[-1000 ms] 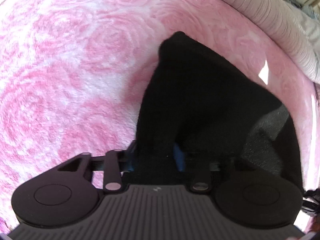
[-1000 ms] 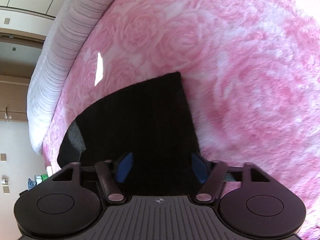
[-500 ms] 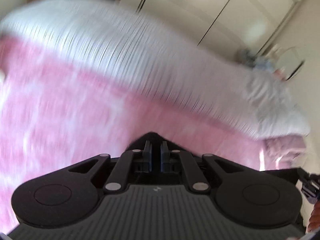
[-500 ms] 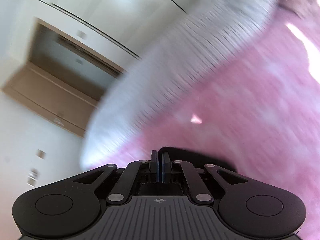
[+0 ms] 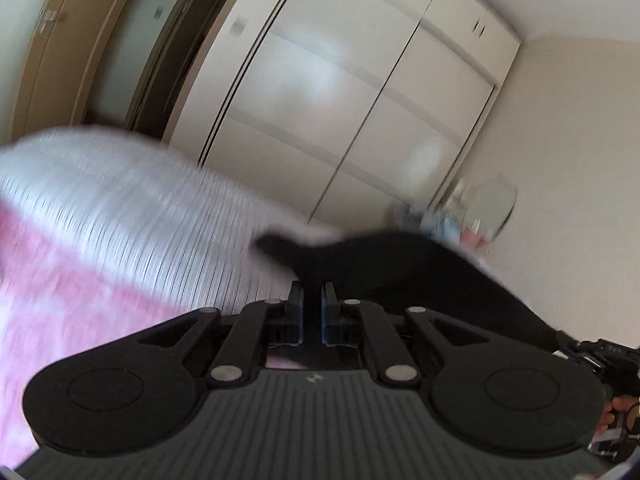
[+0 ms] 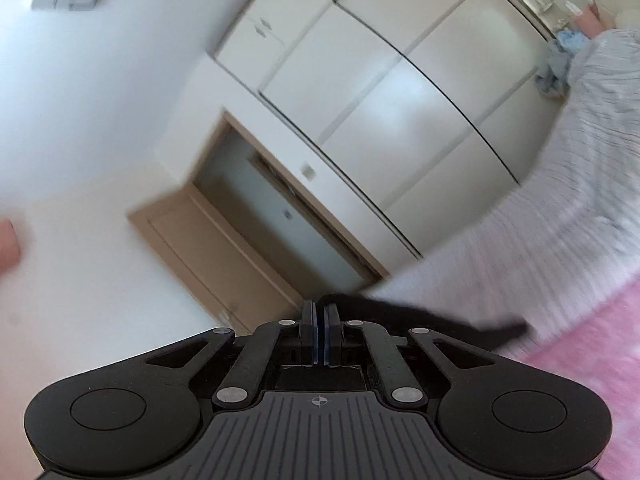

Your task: Fold clothes

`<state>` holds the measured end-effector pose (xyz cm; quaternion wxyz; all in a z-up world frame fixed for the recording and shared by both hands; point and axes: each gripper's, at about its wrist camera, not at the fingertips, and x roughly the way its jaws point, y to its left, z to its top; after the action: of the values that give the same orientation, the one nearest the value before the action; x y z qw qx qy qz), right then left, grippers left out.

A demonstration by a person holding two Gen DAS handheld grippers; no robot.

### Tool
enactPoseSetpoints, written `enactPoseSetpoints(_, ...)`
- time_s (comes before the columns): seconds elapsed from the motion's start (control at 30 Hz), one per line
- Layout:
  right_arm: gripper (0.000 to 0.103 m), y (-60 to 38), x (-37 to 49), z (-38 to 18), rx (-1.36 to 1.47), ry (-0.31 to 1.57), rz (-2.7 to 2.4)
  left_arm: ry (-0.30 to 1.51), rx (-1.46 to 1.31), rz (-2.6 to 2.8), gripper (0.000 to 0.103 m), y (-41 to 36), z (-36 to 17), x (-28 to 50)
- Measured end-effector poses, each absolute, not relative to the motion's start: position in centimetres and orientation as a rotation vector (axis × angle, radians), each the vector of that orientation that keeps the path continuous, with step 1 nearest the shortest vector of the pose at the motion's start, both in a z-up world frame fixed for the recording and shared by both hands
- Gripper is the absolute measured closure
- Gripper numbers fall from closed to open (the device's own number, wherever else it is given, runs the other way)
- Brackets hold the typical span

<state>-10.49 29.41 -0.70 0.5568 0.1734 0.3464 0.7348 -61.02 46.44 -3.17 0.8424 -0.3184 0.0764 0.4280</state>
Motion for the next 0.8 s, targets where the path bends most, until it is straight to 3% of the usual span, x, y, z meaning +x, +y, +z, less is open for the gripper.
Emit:
enactPoseSetpoints(0.17,0.1,23.6,-10.9,-8.4,-0.173,1.142,1.466,0.458,-0.844,0.975,0.096,42.6,-10.6,-62.6)
enactPoseSetpoints(0.27,0.086,21.3,-10.7,-12.7,-0.426,1.235,1.213,0.662,-0.931,1.036,0.096,41.4,-14.9,-62.7)
enactPoseSetpoints(0.33,0.079,20.7,-10.2,-13.8,-0.425,1.271,1.158,0.8,-0.987,1.073,0.095,40.7,-17.8,-62.7)
enactPoseSetpoints(0.4,0.074,21.8,-10.3,-14.3,-0.404,1.273,1.162,0.821,-0.947,1.057,0.09,41.7,-18.2,-61.0)
enactPoseSetpoints(0.47,0.069,23.5,-10.9,-14.8,-0.424,1.247,1.196,0.817,-0.922,1.033,0.077,42.8,-18.8,-59.6)
enactPoseSetpoints(0.63,0.063,28.0,-13.0,-17.1,-0.508,1.207,1.286,0.838,-0.881,0.974,0.067,45.7,-20.3,-56.2)
enactPoseSetpoints(0.8,0.061,31.3,-14.3,-21.7,-0.621,1.201,1.333,0.906,-0.846,0.932,0.066,50.1,-23.8,-53.1)
